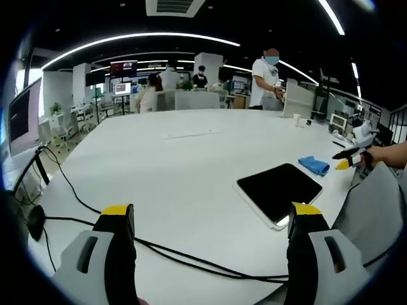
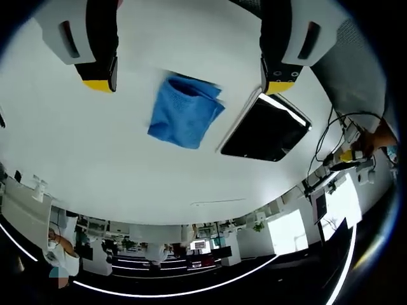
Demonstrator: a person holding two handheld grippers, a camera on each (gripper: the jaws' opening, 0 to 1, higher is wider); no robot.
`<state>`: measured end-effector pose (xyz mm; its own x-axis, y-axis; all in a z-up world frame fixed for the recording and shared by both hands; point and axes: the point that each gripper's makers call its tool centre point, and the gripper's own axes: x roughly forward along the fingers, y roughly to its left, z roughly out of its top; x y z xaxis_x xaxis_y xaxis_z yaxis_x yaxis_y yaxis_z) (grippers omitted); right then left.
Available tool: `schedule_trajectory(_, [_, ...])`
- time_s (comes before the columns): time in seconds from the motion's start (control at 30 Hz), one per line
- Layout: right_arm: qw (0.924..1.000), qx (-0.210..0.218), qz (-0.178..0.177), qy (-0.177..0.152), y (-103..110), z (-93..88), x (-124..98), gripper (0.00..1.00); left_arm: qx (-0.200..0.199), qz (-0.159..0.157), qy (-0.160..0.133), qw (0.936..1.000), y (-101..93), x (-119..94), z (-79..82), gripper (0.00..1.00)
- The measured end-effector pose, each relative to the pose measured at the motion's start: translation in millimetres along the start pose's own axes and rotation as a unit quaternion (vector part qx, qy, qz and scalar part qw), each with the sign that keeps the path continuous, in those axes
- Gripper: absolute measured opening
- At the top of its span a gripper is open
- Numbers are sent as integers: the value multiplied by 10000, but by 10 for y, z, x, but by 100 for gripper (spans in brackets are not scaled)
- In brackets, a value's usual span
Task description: Wipe the mirror surface with the cleaning cloth until all visible marks leave the cleaned area.
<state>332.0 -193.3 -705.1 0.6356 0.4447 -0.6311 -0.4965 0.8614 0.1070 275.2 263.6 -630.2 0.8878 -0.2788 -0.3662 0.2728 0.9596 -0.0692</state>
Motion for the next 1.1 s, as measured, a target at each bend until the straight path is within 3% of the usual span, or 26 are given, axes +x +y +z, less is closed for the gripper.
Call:
schedule_trajectory(0.03, [10000, 12, -10, -10, -4, 5, -1, 92, -4, -52, -227, 9997, -15, 10, 64, 99])
schedule_trajectory(0.3, [10000, 1, 2, -87, 14, 85, -9, 91, 125, -12, -65, 9999, -35, 3, 42, 99])
schedule_trajectory(0.37, [9999, -18, 4, -100, 4, 95, -8, 91, 132, -30, -193, 9997, -41, -16, 74, 99])
schedule_trajectory(0.67, [9999, -41, 35, -111, 22, 160, -31, 92, 111, 30, -151, 9998, -14, -55, 77, 99])
schedule_trajectory(1.1, [9995, -131, 68, -271, 69, 440, -49, 91, 230, 31, -287, 9993, -31, -59, 119, 99])
